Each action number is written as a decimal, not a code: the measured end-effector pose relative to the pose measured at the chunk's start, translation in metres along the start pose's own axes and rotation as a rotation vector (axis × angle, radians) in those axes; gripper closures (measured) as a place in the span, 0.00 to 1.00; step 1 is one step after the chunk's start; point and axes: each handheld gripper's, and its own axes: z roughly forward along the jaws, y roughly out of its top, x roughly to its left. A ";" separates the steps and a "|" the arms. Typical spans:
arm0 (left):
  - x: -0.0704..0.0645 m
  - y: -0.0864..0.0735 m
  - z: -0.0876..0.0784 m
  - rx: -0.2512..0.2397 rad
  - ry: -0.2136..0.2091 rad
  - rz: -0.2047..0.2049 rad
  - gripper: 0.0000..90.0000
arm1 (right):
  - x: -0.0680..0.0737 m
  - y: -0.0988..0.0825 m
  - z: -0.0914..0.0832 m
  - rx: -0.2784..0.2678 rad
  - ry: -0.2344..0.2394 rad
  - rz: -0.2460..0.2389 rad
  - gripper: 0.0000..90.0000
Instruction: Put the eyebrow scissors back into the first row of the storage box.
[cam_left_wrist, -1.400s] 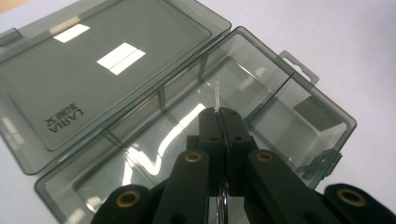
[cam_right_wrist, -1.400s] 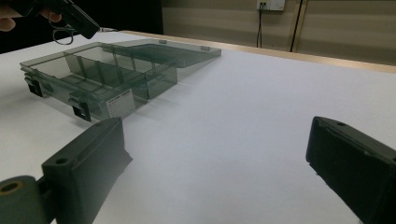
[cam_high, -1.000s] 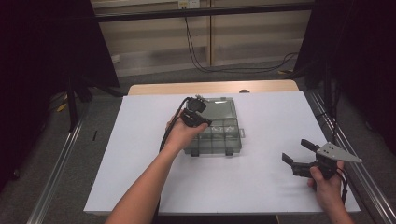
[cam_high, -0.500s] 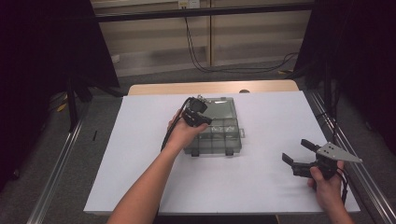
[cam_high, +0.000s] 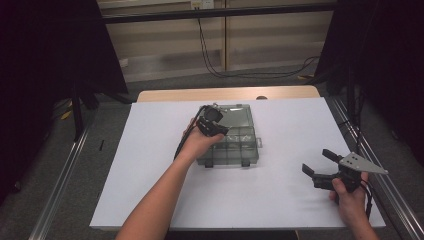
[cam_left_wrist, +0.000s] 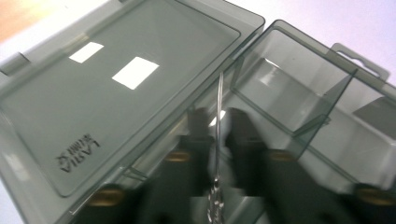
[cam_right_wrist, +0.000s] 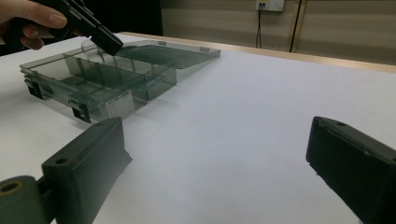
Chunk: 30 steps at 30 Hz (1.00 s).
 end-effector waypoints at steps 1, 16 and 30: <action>-0.001 0.001 -0.002 0.001 0.002 -0.003 0.67 | 0.000 0.000 0.000 0.000 -0.001 0.001 0.04; 0.020 -0.016 -0.030 -0.170 -0.090 -0.118 0.00 | -0.003 0.006 0.007 0.037 -0.025 0.009 0.04; 0.049 -0.044 -0.043 -0.205 -0.068 -0.200 0.00 | 0.010 0.025 0.039 0.070 0.011 0.007 0.04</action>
